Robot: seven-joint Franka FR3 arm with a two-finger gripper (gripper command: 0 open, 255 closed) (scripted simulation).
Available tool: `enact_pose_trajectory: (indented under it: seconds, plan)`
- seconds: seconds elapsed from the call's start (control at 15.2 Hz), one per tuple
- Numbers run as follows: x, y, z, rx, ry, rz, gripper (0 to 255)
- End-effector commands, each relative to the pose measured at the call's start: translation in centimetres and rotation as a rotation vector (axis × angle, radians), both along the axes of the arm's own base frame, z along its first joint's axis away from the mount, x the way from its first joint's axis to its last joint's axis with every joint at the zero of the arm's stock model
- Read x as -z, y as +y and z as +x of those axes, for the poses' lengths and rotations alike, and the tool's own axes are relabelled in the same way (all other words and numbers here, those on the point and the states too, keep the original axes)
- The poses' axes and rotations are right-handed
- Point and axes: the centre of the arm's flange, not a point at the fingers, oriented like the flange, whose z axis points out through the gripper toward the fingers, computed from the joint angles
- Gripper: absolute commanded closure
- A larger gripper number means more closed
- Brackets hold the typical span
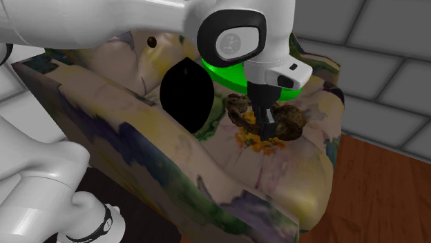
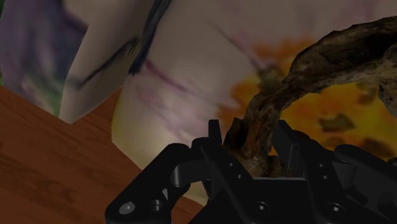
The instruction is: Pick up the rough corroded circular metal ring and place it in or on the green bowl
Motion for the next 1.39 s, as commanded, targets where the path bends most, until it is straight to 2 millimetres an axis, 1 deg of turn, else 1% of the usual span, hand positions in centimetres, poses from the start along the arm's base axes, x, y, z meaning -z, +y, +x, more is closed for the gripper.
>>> enact_pose_trajectory:
  seconds: [0.0, 1.32]
  plan:
    - [-1.1, 0.0, 0.0, 0.0, -0.001, 0.0, 255]
    - [-11.7, 0.0, 0.0, 0.0, -0.001, 0.0, 255]
